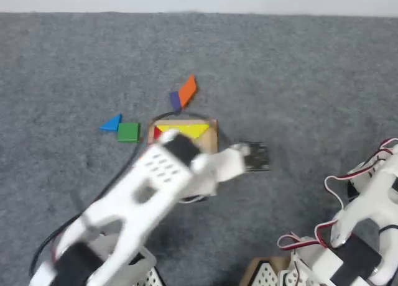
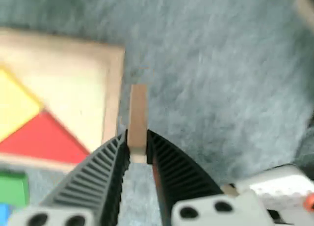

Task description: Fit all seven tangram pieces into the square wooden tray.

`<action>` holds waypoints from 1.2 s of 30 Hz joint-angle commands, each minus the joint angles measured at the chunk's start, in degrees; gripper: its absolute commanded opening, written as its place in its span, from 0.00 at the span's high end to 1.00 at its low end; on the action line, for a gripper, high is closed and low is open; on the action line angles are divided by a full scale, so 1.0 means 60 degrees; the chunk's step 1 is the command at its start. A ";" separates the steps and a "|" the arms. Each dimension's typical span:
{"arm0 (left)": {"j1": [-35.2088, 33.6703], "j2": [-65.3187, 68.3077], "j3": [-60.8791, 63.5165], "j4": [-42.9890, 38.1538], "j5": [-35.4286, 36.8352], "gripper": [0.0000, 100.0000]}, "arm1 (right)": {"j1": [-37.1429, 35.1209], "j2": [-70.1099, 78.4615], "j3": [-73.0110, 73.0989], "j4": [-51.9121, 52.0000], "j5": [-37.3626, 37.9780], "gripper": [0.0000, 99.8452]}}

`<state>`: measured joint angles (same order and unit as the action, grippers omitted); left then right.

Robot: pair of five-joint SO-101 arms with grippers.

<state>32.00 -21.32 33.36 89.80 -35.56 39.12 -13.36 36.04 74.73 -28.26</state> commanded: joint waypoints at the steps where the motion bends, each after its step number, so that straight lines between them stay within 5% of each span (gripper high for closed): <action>1: -0.1524 -0.1758 0.2103 -0.1407 -0.1055 0.99 | 0.0081 -0.0564 -0.0454 0.0037 0.0117 0.97; 6: -0.1670 -0.1802 0.3538 -0.3150 -0.1040 0.99 | 0.0081 -0.0564 -0.0454 0.0022 0.0117 0.97; 13: -0.2183 -0.1626 0.3568 -0.3663 -0.1114 0.99 | 0.0081 -0.0564 -0.0454 0.0022 0.0117 0.97; 19: -0.2491 -0.0938 0.3509 -0.4293 -0.2432 0.99 | 0.0066 -0.0564 -0.0454 0.0022 0.0117 0.97; 36: -0.2945 0.2403 0.2000 -0.5055 -0.2447 0.99 | 0.0066 -0.0564 -0.0454 0.0022 0.0117 0.97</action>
<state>16.70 -9.10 49.10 60.26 -50.07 39.12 -13.36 36.04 74.73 -28.18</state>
